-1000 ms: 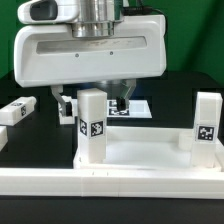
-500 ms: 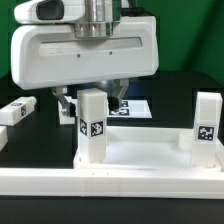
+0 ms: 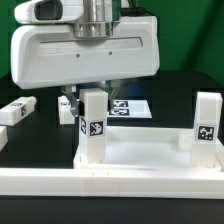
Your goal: Assemble desk
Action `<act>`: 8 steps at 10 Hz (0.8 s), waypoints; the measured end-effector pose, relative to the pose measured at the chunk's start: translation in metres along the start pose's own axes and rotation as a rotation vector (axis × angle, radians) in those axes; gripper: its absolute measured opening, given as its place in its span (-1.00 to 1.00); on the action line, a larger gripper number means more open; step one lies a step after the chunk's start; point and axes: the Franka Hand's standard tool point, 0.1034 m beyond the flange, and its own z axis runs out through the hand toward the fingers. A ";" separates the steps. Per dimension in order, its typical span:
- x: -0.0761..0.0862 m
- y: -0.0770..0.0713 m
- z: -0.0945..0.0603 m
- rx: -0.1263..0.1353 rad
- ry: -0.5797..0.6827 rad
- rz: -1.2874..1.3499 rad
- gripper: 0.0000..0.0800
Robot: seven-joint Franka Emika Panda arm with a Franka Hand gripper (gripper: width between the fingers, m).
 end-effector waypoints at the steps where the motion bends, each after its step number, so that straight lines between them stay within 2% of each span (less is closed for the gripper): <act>1: -0.001 0.001 0.000 0.009 -0.007 0.098 -0.28; 8: -0.003 0.004 0.000 0.010 -0.011 0.731 -0.27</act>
Offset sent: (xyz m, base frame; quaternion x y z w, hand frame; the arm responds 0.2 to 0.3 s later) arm 0.0029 -0.0036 -0.0057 0.0178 -0.0058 0.2535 0.9672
